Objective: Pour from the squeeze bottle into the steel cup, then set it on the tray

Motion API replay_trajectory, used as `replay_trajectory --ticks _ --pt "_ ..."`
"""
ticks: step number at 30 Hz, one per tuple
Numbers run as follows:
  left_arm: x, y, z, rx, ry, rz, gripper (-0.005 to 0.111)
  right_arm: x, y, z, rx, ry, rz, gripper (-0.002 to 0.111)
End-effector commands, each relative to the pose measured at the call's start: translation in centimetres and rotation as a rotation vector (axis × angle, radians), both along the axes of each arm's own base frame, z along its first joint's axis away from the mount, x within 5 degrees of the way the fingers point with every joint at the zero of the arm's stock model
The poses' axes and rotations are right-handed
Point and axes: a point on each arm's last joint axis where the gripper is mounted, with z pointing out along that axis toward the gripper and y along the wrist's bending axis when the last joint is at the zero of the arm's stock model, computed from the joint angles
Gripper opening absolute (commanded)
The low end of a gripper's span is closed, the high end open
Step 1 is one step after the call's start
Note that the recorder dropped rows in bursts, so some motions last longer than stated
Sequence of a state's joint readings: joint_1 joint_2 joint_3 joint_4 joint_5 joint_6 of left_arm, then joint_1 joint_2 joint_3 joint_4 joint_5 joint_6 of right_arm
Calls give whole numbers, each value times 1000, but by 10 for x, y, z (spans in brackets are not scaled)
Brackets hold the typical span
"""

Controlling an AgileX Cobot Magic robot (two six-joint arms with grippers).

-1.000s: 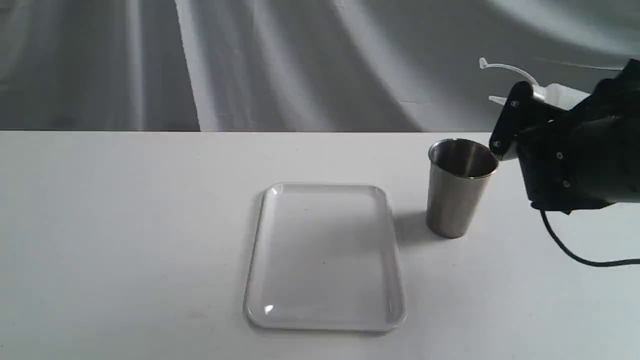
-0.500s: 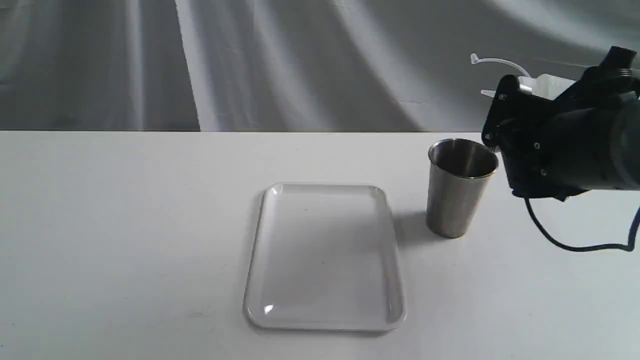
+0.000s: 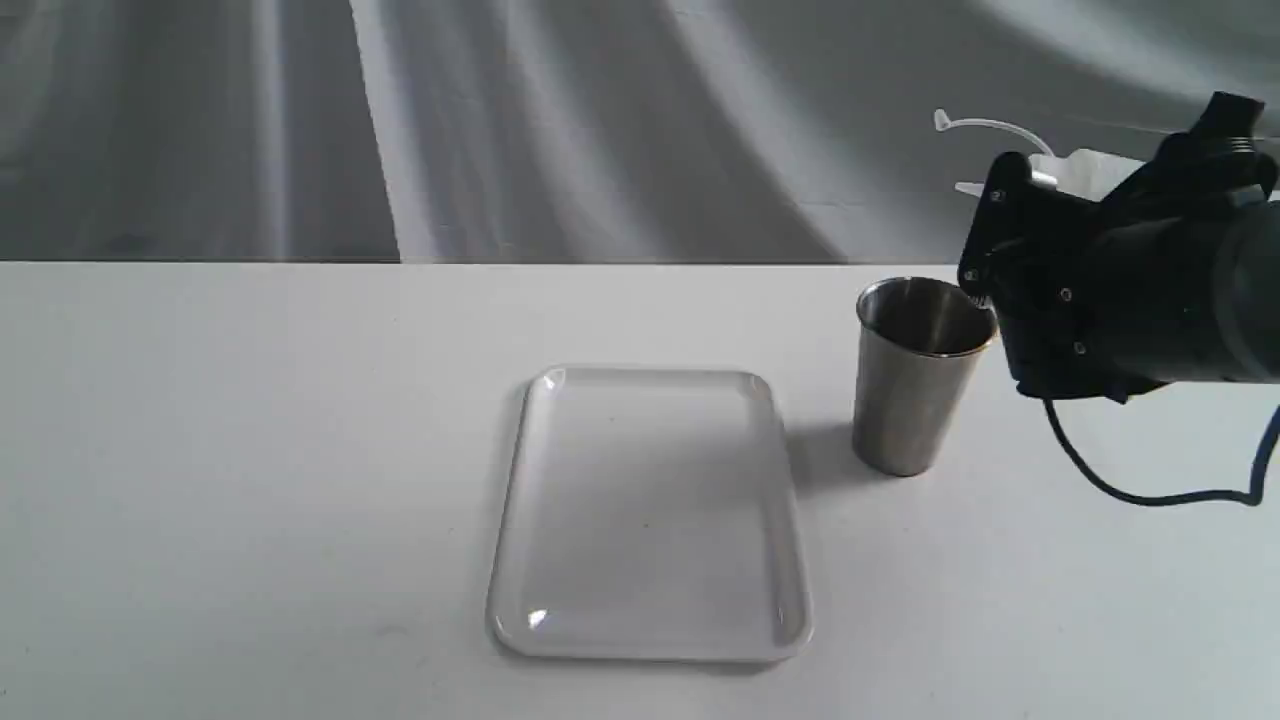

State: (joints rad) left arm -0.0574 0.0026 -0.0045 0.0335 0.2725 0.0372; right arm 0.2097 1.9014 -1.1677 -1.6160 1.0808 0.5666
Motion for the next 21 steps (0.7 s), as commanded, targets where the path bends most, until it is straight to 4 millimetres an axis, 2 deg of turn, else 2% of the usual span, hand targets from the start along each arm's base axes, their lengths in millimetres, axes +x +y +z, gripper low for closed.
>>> replay_trajectory --ticks 1,12,21 --pt "0 0 -1 -3 -5 -6 0 0 -1 10 -42 -29 -4 16" --pt "0 0 -1 -6 -5 -5 0 3 2 7 -2 -27 37 16" --pt "0 0 -1 -3 -5 -6 0 3 2 8 -44 11 53 16"
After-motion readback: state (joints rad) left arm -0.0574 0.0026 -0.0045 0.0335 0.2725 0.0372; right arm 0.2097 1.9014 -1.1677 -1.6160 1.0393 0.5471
